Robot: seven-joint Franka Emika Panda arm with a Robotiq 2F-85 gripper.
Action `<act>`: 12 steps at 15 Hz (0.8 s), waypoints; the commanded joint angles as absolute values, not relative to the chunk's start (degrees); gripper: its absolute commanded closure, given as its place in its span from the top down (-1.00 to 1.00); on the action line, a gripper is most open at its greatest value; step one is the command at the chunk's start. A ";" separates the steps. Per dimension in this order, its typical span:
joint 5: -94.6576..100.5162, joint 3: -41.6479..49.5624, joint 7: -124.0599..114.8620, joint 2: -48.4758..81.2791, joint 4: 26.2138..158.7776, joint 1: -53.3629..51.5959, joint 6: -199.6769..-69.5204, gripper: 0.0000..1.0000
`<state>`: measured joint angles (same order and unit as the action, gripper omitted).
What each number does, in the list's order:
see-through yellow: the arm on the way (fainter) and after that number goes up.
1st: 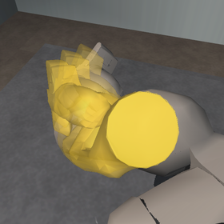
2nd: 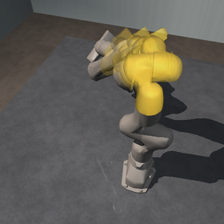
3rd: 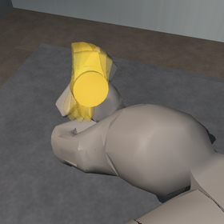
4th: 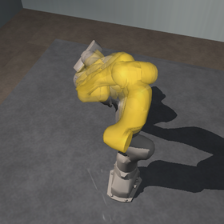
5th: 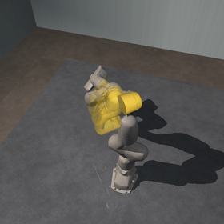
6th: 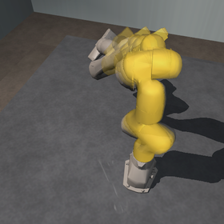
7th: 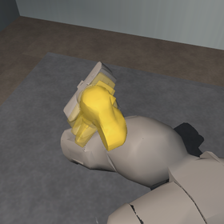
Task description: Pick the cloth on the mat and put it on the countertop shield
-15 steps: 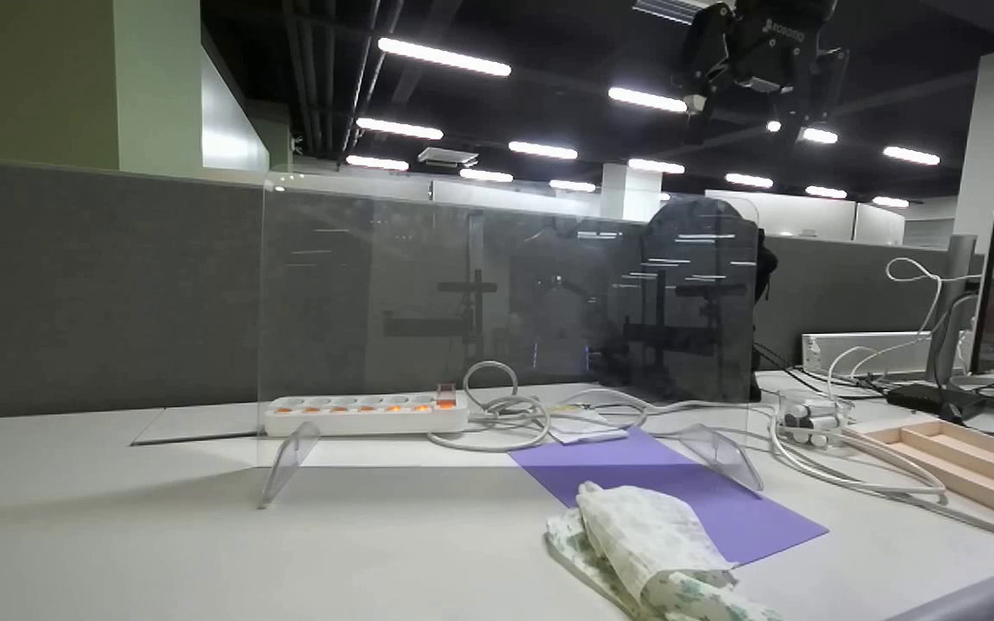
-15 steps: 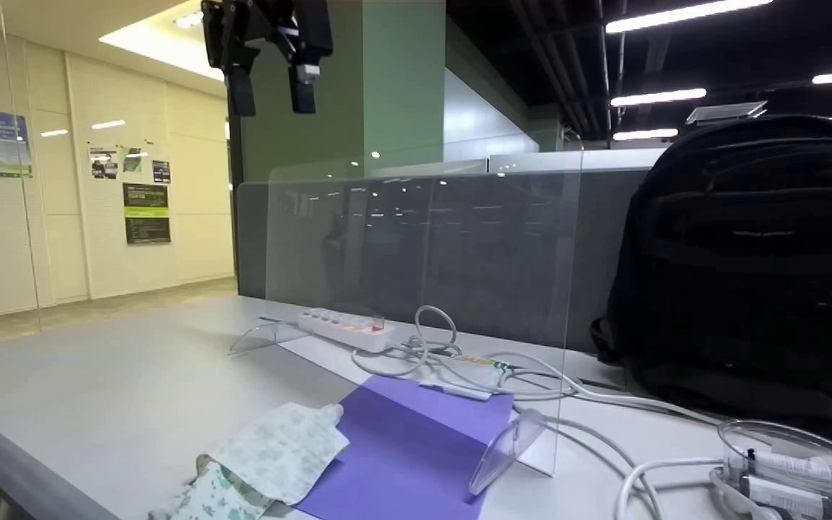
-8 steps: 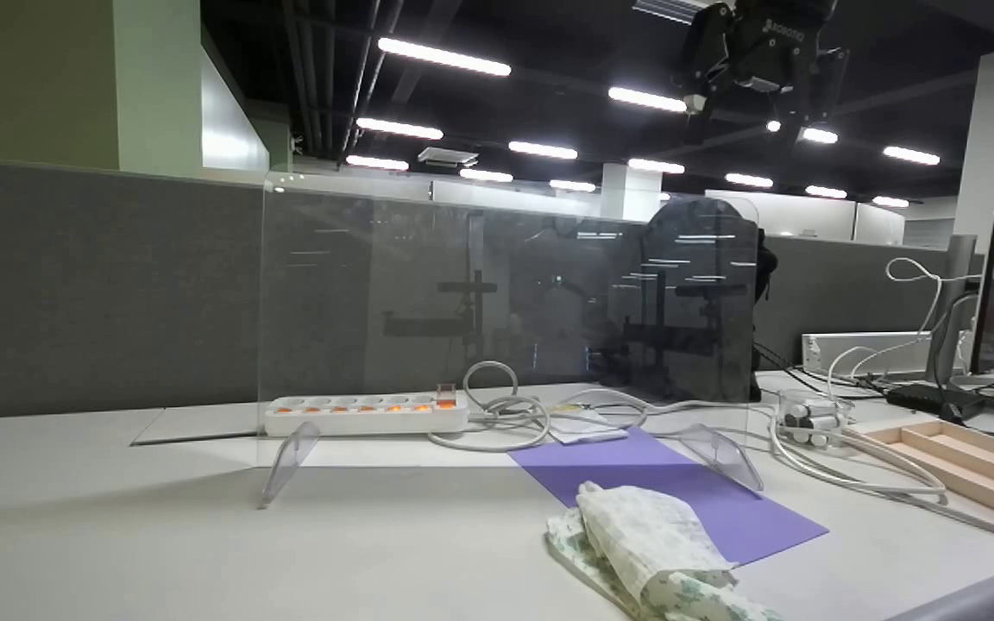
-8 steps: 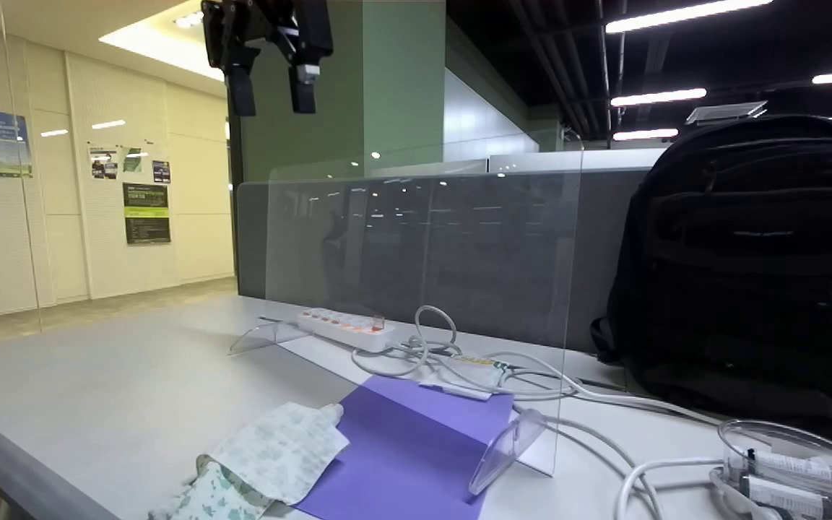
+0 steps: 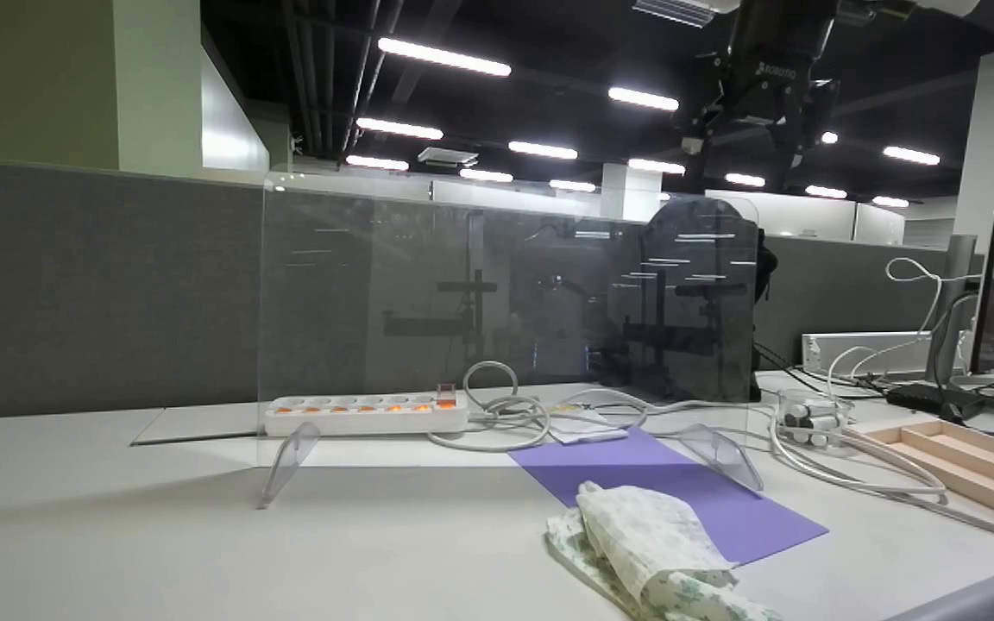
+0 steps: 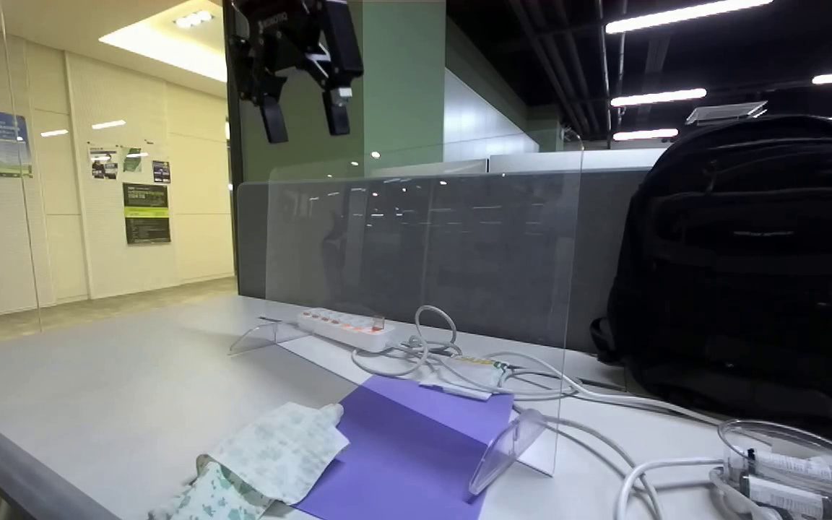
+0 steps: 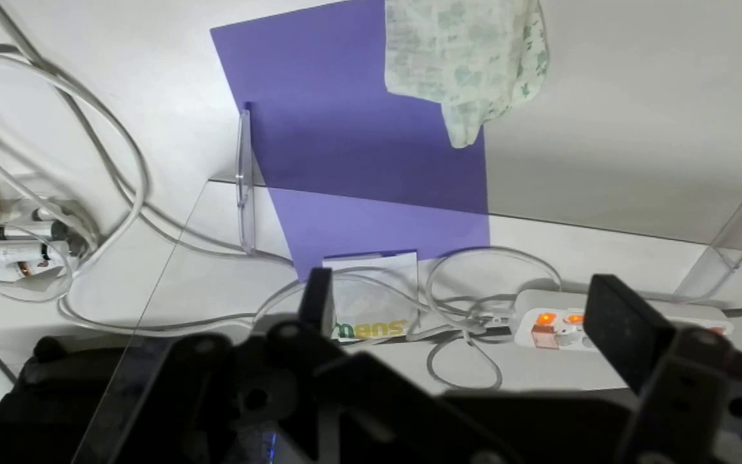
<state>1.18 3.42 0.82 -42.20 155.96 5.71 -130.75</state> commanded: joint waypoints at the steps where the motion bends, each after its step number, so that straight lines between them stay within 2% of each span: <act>1: 2.96 2.78 -1.16 -38.14 158.62 7.57 -138.28 1.00; 10: 2.46 1.40 -2.78 -21.68 159.90 6.95 -151.27 1.00; 12: 2.62 2.44 -0.32 -23.09 159.85 6.90 -149.39 1.00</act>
<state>2.29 1.98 -0.10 -22.99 159.90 7.30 -149.56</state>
